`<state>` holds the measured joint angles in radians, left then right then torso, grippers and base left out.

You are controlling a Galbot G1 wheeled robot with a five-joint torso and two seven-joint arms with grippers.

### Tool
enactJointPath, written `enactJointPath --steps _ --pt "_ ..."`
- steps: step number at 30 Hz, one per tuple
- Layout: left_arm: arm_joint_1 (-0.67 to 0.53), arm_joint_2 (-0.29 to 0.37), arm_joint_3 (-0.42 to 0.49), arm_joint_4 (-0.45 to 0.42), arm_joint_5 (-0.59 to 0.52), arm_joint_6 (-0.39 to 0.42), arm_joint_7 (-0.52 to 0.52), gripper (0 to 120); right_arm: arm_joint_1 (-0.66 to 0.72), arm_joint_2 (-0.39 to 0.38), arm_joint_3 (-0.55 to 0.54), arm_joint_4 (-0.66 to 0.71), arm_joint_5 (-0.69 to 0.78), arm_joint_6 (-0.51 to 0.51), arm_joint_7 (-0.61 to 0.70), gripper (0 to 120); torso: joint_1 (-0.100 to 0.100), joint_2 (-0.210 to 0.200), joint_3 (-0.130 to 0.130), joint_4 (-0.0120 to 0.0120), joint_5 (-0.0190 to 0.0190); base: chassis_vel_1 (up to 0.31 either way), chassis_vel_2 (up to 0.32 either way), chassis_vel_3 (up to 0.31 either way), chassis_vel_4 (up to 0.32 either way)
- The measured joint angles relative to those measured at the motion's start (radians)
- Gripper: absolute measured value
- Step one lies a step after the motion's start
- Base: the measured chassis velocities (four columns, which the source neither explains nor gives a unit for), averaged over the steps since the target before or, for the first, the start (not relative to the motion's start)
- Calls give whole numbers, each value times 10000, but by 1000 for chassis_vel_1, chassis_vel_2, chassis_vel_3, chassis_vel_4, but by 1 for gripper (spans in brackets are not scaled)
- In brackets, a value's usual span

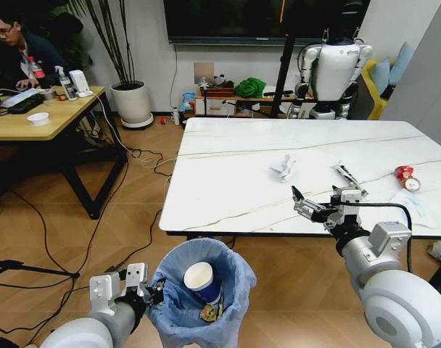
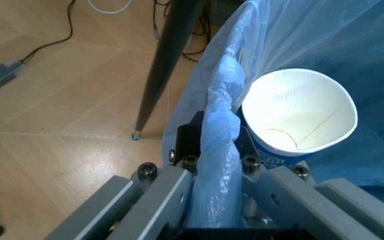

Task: Pick up the trash bin and place the trash from the table into it.

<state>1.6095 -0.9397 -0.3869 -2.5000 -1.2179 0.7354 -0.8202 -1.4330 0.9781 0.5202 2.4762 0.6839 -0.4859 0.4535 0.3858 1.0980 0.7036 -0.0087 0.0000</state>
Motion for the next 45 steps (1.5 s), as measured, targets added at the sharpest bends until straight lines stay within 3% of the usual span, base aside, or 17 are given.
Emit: enactJointPath --steps 24,35,41,45 --pt "275 -39 -83 0 436 0 301 0 179 -12 -344 -560 297 163 75 100 0 1 0 2 3 -96 -94 91 97" --pt "463 -135 -122 0 835 0 552 0 911 -279 -678 -1994 2298 -263 1258 100 0 1 1 2 1 0 0 0 0" --pt "436 -152 -59 0 899 0 611 0 1165 -367 -793 -2373 2640 -414 1400 100 0 1 0 0 1 0 0 0 0" --pt "417 -219 1 0 932 0 634 0 1425 -417 -1006 -2664 2817 -525 1438 91 0 1 0 0 0 0 0 0 0"
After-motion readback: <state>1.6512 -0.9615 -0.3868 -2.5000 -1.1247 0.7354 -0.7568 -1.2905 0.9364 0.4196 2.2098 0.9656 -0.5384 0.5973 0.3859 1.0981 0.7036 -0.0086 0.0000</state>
